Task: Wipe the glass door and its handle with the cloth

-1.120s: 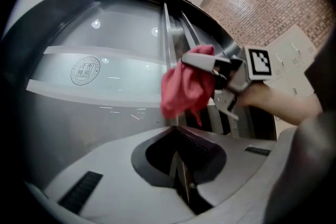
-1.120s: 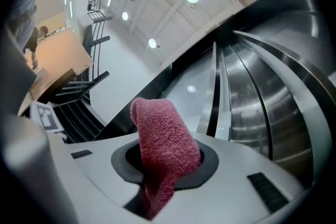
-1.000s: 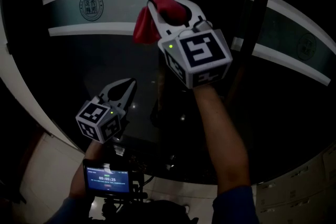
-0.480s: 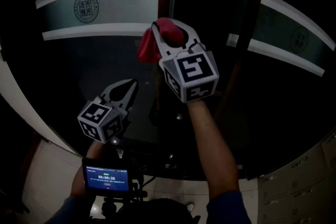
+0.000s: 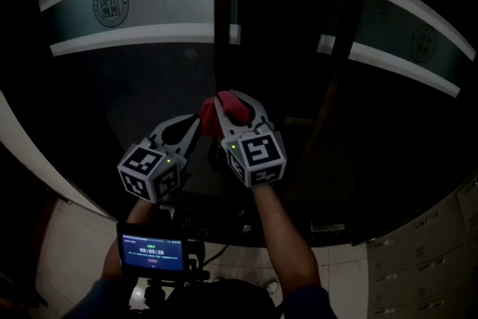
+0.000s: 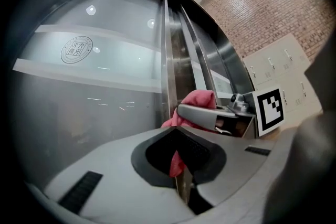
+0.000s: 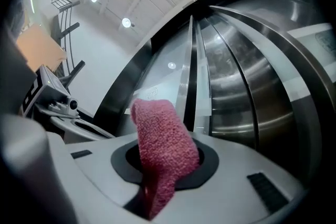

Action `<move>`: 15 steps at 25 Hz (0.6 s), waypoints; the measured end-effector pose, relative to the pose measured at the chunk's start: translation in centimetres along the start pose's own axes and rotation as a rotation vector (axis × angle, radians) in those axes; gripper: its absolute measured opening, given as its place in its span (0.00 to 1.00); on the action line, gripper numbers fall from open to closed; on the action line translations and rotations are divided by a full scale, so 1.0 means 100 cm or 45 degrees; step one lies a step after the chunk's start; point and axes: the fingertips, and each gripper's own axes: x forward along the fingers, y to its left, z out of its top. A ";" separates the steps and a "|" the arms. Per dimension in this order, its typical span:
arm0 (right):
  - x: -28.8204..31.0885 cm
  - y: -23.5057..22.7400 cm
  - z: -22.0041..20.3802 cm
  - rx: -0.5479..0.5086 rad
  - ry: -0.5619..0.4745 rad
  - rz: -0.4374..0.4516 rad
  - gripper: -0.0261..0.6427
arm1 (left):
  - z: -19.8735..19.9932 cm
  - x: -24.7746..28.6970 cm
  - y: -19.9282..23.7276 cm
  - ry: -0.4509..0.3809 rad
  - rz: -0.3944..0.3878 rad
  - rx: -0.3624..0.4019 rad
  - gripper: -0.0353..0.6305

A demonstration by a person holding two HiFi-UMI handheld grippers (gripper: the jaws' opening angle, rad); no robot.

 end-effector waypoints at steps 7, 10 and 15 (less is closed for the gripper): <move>-0.017 0.002 0.017 -0.028 -0.066 -0.005 0.16 | 0.004 0.005 -0.012 -0.066 -0.020 0.037 0.07; -0.043 0.009 0.027 -0.051 -0.100 -0.020 0.16 | 0.008 0.003 -0.023 -0.162 -0.016 0.071 0.07; -0.096 0.007 -0.002 -0.042 -0.031 -0.072 0.16 | -0.028 0.009 -0.050 -0.104 -0.033 0.019 0.07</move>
